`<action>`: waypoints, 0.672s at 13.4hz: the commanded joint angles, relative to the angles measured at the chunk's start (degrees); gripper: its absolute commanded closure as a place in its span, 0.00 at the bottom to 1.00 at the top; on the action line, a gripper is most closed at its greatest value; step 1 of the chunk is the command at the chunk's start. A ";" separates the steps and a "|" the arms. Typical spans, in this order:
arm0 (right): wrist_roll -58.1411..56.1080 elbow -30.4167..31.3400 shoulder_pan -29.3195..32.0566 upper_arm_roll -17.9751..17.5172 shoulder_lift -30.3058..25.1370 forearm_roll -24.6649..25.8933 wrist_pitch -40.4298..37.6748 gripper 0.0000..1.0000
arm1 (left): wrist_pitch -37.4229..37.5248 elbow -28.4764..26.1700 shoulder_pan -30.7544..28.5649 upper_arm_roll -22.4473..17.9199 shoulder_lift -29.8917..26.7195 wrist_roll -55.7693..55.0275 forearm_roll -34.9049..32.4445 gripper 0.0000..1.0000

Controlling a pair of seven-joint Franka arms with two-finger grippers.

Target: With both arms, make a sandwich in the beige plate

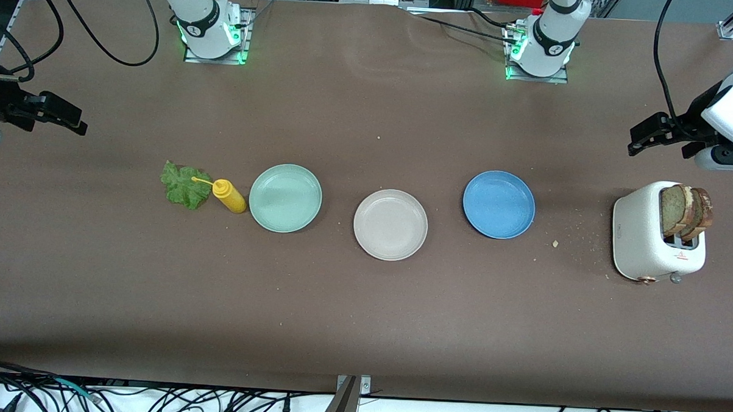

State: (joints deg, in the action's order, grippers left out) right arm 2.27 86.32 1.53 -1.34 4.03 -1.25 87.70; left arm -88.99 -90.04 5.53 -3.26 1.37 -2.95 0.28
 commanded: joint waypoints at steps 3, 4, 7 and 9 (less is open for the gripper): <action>-0.51 -0.10 0.67 -0.68 -0.08 0.72 0.10 0.00 | 0.57 1.36 -1.22 0.63 0.47 0.84 0.86 0.00; -0.52 -0.10 0.76 -0.68 -0.08 0.72 0.10 0.00 | 0.66 1.36 -1.22 0.63 0.39 0.84 0.86 0.00; -0.52 -0.10 0.76 -0.68 -0.08 0.72 0.01 0.00 | 0.74 1.36 -1.22 0.72 0.30 0.84 0.86 0.00; -0.69 -0.10 0.76 -0.68 -0.08 0.64 0.10 0.00 | 0.74 1.36 -1.22 0.63 0.38 0.84 0.77 0.00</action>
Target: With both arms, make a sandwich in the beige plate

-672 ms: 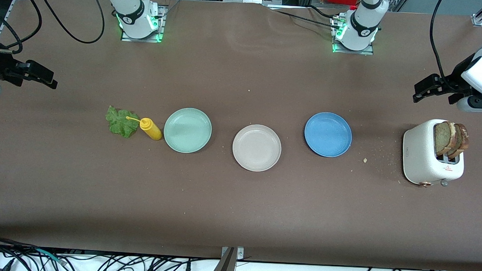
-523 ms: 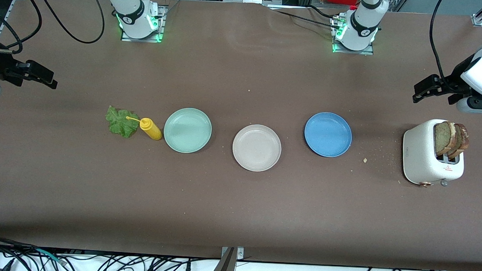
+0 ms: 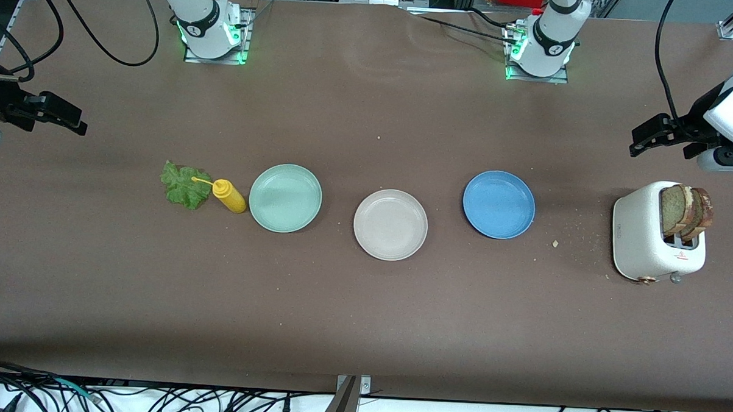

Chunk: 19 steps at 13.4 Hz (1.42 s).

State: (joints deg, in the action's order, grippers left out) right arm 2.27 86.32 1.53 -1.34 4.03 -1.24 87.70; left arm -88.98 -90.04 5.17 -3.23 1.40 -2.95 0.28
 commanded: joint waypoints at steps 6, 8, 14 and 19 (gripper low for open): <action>-0.60 0.07 0.49 -0.77 -0.17 0.53 -0.25 0.00 | 0.74 1.27 -1.04 0.59 0.36 0.84 0.77 0.00; -1.04 0.08 0.58 -0.59 -0.08 0.45 -0.25 0.00 | 0.74 1.36 -1.04 0.59 0.36 0.84 0.77 0.00; -0.96 0.08 0.49 -0.59 -0.08 0.36 -0.34 0.00 | 0.74 1.27 -1.04 0.68 0.27 0.84 0.68 0.00; -1.04 0.08 0.49 -0.68 -0.17 0.36 -1.57 0.00 | 0.74 1.18 -0.95 0.68 0.27 0.84 -0.10 0.00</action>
